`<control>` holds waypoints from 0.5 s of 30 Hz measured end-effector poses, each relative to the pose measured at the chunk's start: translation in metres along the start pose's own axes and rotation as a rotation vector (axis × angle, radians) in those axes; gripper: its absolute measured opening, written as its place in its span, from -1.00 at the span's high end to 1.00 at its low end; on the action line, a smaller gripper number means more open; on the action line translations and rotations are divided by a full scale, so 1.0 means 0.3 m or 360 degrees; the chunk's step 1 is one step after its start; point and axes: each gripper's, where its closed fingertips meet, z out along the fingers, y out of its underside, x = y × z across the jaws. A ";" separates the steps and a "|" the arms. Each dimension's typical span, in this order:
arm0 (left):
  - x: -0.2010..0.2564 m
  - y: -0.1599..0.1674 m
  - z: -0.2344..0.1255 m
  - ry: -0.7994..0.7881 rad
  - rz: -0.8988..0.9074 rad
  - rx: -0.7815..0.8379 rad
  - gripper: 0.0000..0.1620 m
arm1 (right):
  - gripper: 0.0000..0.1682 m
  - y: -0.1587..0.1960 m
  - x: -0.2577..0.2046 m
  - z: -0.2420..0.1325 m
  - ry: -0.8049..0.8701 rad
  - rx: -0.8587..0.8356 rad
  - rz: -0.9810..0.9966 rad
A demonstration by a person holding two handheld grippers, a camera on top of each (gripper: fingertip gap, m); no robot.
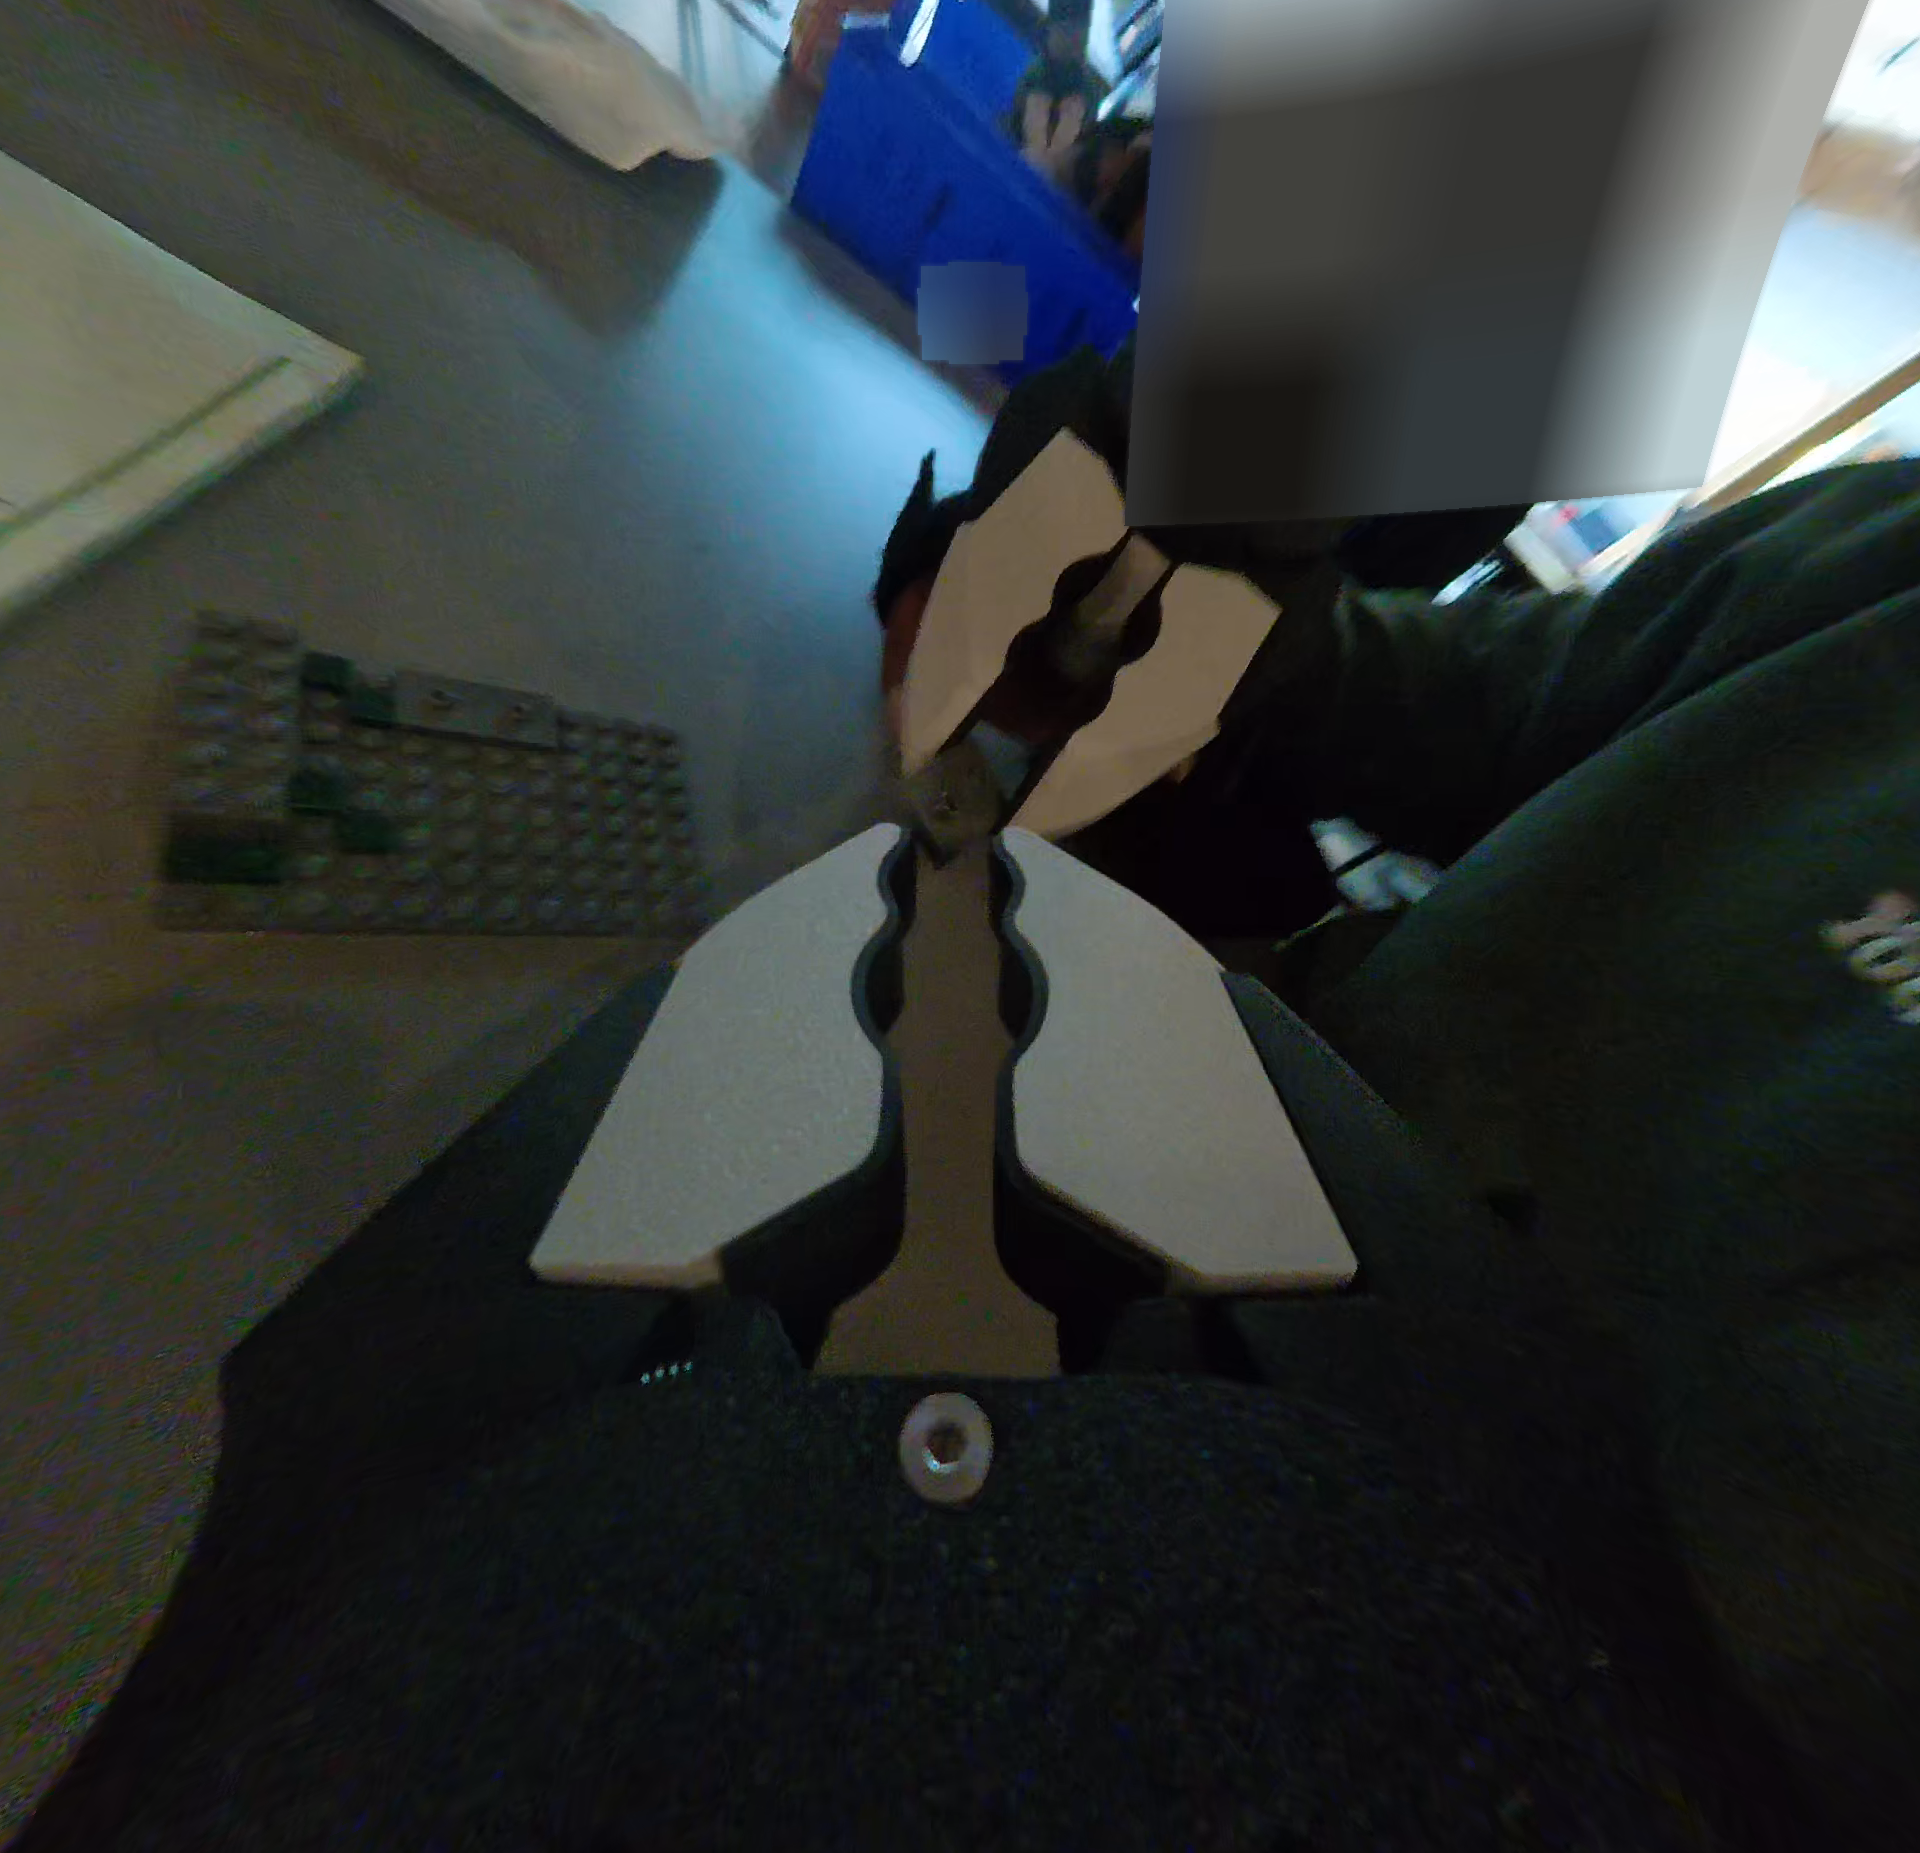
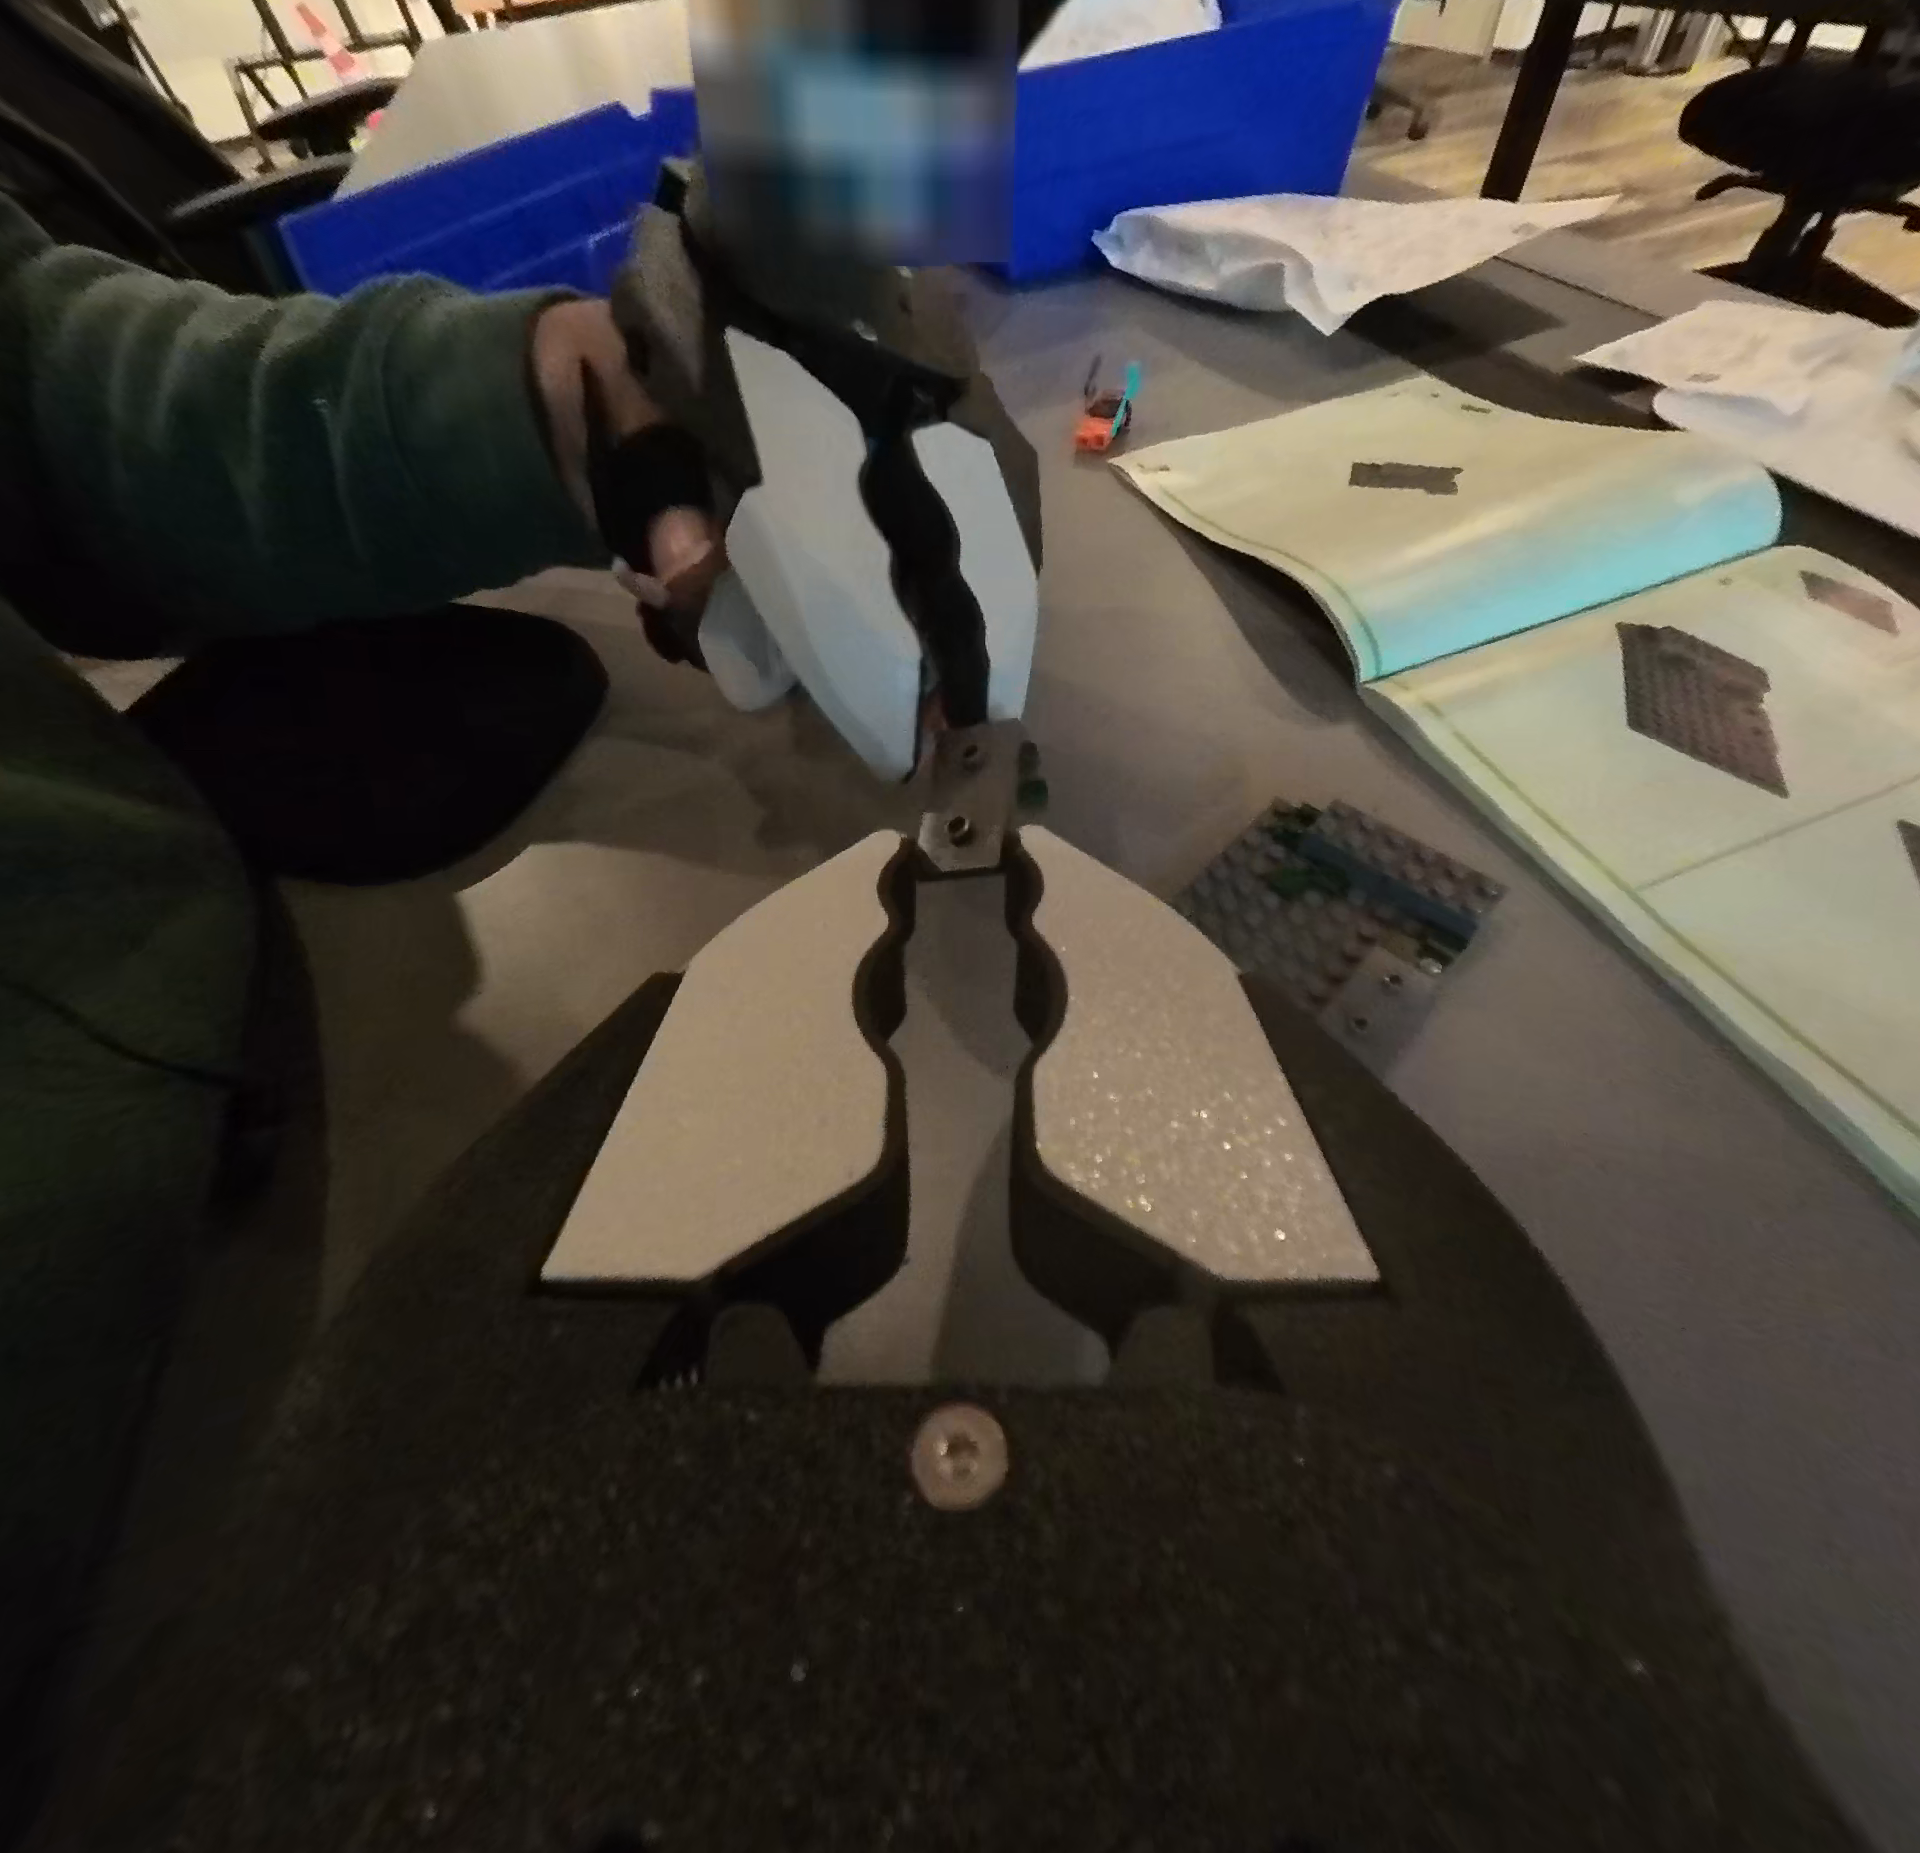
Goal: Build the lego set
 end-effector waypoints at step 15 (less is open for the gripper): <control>-0.020 0.014 0.004 0.0025 -0.0162 -0.0037 0.96 | 0.77 0.032 0.022 0.010 0.0145 -0.0187 -0.0218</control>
